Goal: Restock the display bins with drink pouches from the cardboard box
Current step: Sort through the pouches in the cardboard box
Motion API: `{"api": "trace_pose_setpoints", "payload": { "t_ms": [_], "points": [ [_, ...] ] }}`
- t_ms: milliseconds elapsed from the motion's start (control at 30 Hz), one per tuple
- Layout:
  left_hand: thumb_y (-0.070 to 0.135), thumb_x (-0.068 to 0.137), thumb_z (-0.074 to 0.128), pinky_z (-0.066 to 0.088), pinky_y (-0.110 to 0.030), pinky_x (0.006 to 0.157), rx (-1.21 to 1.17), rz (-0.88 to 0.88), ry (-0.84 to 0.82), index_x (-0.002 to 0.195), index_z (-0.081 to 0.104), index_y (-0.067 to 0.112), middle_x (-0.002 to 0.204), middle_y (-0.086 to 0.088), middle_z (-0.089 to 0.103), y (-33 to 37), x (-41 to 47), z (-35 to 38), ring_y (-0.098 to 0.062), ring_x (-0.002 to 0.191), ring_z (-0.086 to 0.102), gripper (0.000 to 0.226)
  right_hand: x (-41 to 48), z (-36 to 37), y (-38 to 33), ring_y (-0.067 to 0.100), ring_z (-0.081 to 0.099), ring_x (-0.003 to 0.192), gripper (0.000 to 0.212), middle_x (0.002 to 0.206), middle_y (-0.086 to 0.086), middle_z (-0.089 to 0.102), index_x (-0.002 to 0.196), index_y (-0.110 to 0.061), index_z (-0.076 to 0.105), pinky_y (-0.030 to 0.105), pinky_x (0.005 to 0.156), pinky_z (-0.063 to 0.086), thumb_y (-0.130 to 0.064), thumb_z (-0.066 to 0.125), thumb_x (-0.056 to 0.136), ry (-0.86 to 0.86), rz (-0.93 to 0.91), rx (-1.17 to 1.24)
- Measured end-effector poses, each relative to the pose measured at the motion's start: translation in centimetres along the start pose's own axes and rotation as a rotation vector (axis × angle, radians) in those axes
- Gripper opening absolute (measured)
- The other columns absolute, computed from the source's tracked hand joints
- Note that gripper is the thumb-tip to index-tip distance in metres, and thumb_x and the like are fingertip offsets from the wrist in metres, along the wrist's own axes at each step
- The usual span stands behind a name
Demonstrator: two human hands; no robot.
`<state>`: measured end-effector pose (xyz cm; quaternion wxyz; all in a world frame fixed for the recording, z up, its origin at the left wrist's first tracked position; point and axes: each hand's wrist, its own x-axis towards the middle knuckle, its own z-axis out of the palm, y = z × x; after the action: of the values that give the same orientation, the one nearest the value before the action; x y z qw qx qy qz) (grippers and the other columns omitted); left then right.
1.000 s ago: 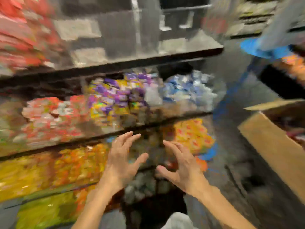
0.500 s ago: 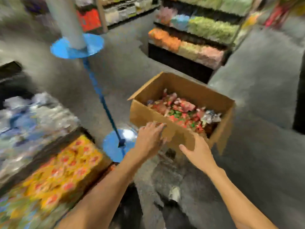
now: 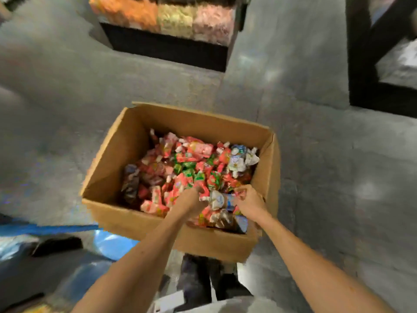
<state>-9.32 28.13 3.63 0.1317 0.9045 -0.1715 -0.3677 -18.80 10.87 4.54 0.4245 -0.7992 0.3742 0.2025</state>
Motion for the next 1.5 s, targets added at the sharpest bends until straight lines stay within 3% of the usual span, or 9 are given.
{"api": "trace_pose_setpoints", "payload": {
  "t_ms": [100,433,667,867,933,1067,1233,1333,1500],
  "points": [
    [0.036,0.094,0.062,0.048,-0.039,0.094,0.103,0.093,-0.081,0.135,0.053,0.017,0.132,-0.008,0.06,-0.3,5.2,1.8,-0.028,0.121,0.055,0.046,3.5,0.7,0.0,0.024,0.059,0.11,0.037,0.122,0.003,0.061,0.127,-0.018,0.05,0.038,0.091,0.05,-0.025,0.064,0.093,0.015,0.139,0.055],
    [0.043,0.09,0.065,0.029,-0.048,0.11,0.598,0.375,-0.231,0.145,0.034,0.014,0.143,-0.008,0.042,-0.6,13.0,8.4,-0.029,0.133,0.033,0.07,15.3,1.5,-1.8,0.03,0.058,0.122,0.09,0.144,0.004,0.05,0.151,-0.014,0.027,0.043,0.103,0.049,-0.033,0.079,0.081,0.271,0.452,0.406],
    [0.038,0.085,0.071,0.035,-0.044,0.102,0.257,0.308,-0.338,0.134,0.053,0.021,0.134,-0.002,0.051,-1.5,14.3,6.9,-0.026,0.127,0.041,0.055,19.7,1.9,-2.1,0.028,0.044,0.137,0.11,0.153,0.011,0.04,0.153,-0.007,0.025,0.039,0.109,0.042,-0.035,0.09,0.07,0.327,0.633,0.675],
    [0.01,0.083,0.071,0.045,-0.031,0.068,-0.169,0.226,-0.288,0.112,0.067,0.014,0.102,-0.008,0.071,-2.8,15.2,4.3,-0.028,0.094,0.065,0.029,20.9,2.9,-2.0,0.03,0.038,0.141,0.125,0.157,0.012,0.033,0.157,-0.007,0.01,0.044,0.112,0.037,-0.035,0.092,0.066,0.382,0.652,0.762],
    [0.014,0.084,0.071,0.044,-0.029,0.068,-0.181,0.274,-0.292,0.126,0.061,0.018,0.104,-0.01,0.071,-2.7,15.1,4.0,-0.031,0.093,0.066,0.043,20.8,3.0,-2.1,0.031,0.039,0.141,0.129,0.157,0.011,0.034,0.157,-0.009,0.011,0.047,0.113,0.037,-0.038,0.094,0.062,0.392,0.619,0.742],
    [0.012,0.092,0.061,0.051,-0.042,0.058,-0.001,0.511,-0.341,0.149,0.019,0.044,0.102,-0.016,0.068,-2.0,14.2,5.6,-0.033,0.068,0.063,0.077,21.7,4.2,2.7,0.029,0.063,0.117,0.15,0.135,0.009,0.06,0.143,-0.014,0.041,0.05,0.094,0.055,-0.056,0.091,0.008,0.405,0.553,0.67],
    [0.019,0.095,0.054,0.052,-0.039,0.077,0.415,0.652,-0.496,0.118,0.063,0.028,0.139,-0.01,0.043,-0.3,13.0,8.1,-0.033,0.112,0.06,0.027,16.0,1.9,-1.8,0.021,0.063,0.108,0.094,0.123,0.003,0.063,0.132,-0.01,0.051,0.039,0.092,0.055,-0.028,0.096,0.051,0.316,0.541,0.562],
    [0.047,0.097,0.046,0.049,-0.041,0.093,0.465,0.668,-0.474,0.122,0.064,0.024,0.152,-0.004,0.031,0.5,12.4,8.3,-0.033,0.115,0.057,0.038,13.7,1.7,-1.5,0.015,0.07,0.093,0.054,0.106,0.002,0.073,0.113,-0.014,0.069,0.029,0.075,0.057,-0.016,0.091,0.064,0.221,0.492,0.598],
    [0.027,0.094,0.062,0.045,-0.046,0.102,0.569,0.651,-0.445,0.127,0.062,0.028,0.156,-0.004,0.022,-0.1,12.2,10.3,-0.032,0.131,0.045,0.034,10.3,1.6,-1.1,0.004,0.069,0.078,0.046,0.099,-0.002,0.074,0.109,-0.015,0.07,0.015,0.052,0.05,-0.008,0.089,0.068,0.155,0.475,0.706]
  ]
}}
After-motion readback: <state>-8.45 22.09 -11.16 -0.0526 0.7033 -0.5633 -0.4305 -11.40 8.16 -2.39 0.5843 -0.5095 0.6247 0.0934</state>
